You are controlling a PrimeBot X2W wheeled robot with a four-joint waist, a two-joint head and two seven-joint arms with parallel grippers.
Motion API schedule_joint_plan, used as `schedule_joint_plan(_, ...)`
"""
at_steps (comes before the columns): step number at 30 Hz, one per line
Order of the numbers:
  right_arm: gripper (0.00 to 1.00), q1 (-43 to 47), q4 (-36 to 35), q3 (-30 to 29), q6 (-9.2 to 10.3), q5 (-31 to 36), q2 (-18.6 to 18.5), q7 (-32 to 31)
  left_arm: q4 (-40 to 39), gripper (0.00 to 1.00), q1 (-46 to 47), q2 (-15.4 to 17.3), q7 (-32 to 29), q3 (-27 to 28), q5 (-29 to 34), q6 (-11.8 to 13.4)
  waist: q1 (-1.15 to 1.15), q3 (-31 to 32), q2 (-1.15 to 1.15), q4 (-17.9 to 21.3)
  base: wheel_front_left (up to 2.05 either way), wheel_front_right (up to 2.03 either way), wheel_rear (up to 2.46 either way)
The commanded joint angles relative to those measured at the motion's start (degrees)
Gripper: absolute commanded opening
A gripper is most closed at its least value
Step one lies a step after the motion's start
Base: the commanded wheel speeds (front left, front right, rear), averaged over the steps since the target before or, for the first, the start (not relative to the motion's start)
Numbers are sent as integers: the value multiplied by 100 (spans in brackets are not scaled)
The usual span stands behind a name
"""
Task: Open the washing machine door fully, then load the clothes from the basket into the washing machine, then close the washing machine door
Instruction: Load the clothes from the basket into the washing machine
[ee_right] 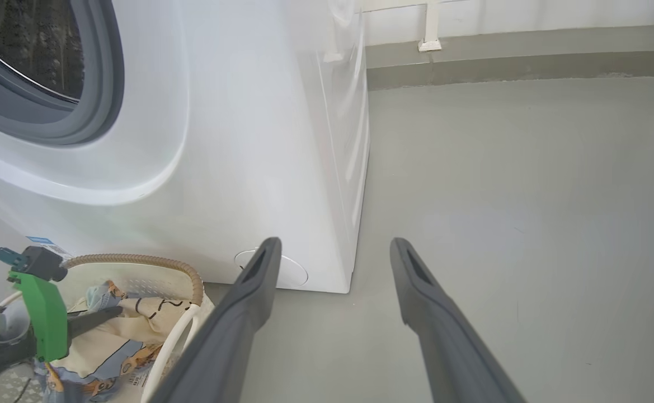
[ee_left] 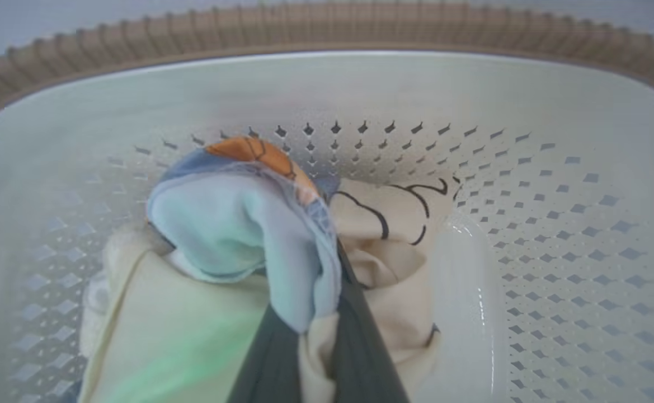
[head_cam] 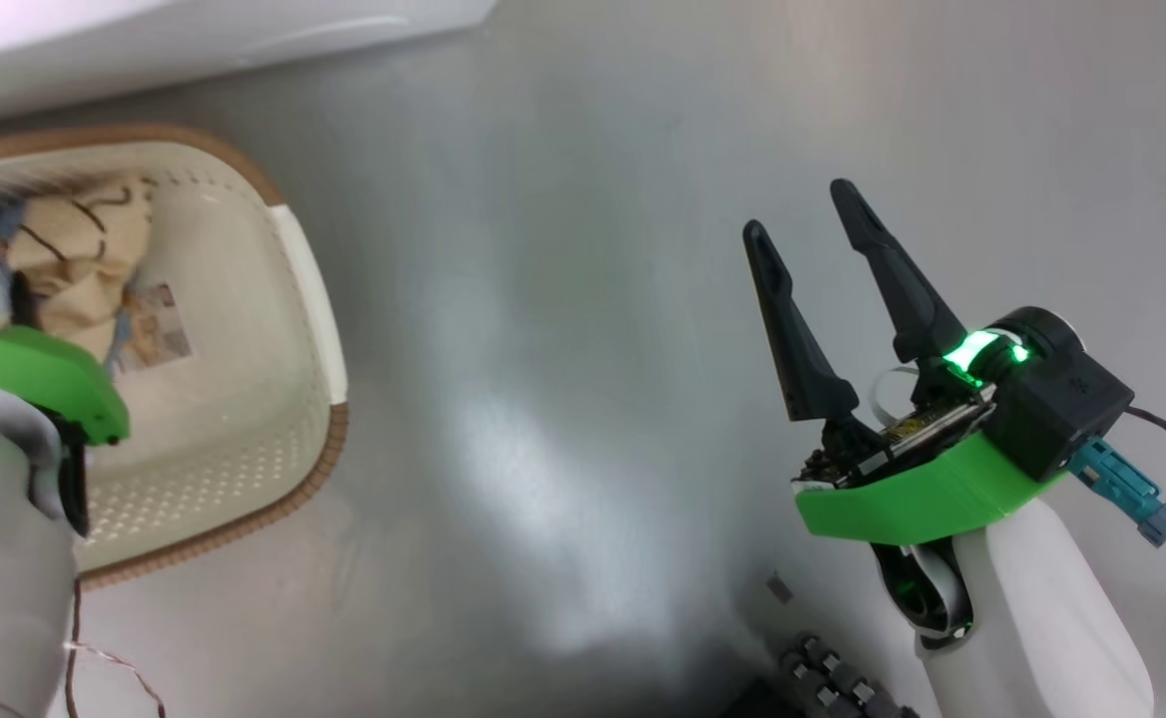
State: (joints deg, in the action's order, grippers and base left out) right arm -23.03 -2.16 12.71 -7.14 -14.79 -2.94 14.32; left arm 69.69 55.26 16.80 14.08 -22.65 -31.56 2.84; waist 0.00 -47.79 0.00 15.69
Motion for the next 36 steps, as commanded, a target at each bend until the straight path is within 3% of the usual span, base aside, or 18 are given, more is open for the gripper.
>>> schedule_joint_plan(1,100,333,-90,80,-35,24,6,68,-89,0,-235,196,77,116,-27,49,0,303,0,-174,0,0,0)
schedule_joint_plan(11,100,661,201,-135,-35,261,6,68,-1931,0,-1471,57,90,666,283,398,0,1308,0,-451,0,0,0)
schedule_joint_plan(23,100,1162,573,-471,-35,491,6,68,-4119,0,-3193,-232,91,1310,895,593,0,2528,0,-804,0,0,0)
schedule_joint_plan(36,100,1680,775,-405,-35,527,6,-50,-5850,0,-4778,-428,92,1344,1310,717,0,3819,0,-1002,0,0,0)
